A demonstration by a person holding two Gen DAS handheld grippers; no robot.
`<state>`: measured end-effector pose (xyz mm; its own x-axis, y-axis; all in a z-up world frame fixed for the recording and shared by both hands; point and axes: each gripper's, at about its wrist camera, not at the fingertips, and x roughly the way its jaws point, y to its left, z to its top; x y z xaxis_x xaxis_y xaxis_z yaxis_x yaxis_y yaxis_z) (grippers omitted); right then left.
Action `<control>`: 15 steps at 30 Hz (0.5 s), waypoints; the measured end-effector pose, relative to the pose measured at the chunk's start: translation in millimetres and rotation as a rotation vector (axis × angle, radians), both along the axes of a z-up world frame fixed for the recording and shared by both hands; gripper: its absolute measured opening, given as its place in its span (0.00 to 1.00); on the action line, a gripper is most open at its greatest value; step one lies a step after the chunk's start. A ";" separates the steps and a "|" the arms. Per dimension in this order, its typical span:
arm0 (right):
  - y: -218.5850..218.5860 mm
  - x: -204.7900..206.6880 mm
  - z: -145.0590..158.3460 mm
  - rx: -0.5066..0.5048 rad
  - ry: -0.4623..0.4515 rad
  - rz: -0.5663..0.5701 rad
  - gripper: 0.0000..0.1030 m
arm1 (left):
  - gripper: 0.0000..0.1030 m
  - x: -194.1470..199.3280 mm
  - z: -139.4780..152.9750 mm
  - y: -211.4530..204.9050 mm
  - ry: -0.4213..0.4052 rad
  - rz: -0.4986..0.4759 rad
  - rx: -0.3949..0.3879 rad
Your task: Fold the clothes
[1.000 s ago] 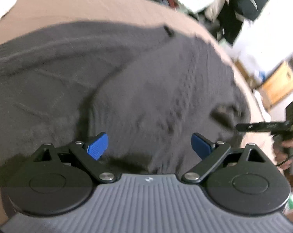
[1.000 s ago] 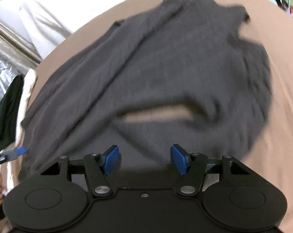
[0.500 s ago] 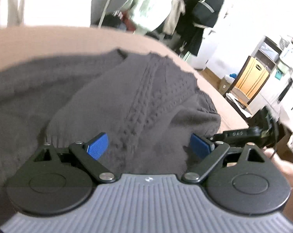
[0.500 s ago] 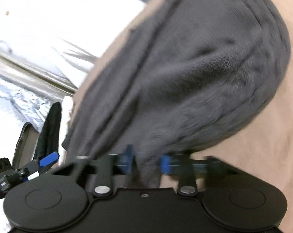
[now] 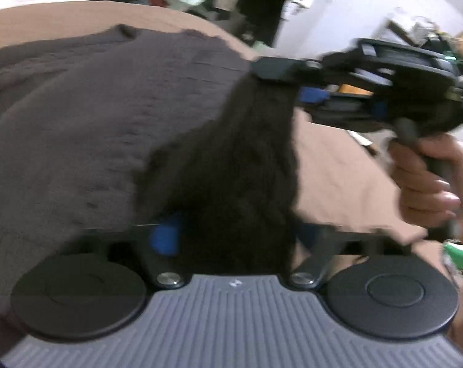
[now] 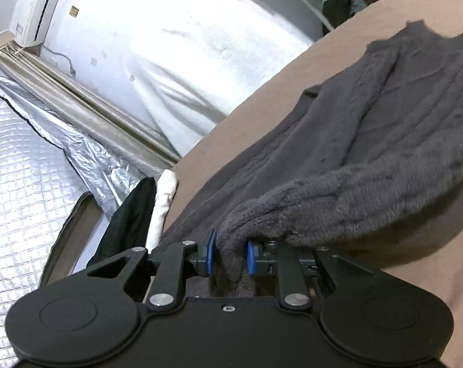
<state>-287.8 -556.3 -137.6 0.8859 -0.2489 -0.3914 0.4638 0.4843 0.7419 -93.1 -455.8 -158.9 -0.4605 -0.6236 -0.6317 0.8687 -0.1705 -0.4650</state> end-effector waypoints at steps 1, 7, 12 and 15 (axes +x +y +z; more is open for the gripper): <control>1.0 1.2 1.6 -0.020 0.023 0.002 0.24 | 0.12 7.4 1.2 -2.3 0.009 0.032 0.024; 3.0 -9.9 0.8 -0.135 0.184 -0.071 0.46 | 0.12 58.5 43.7 10.8 0.166 0.225 -0.099; 1.3 -33.9 -8.5 -0.224 0.336 -0.203 0.64 | 0.12 95.2 30.6 0.3 0.087 0.411 -0.069; 0.4 -48.4 -14.0 -0.277 0.428 -0.282 0.64 | 0.13 129.4 12.8 -0.2 0.219 0.459 0.008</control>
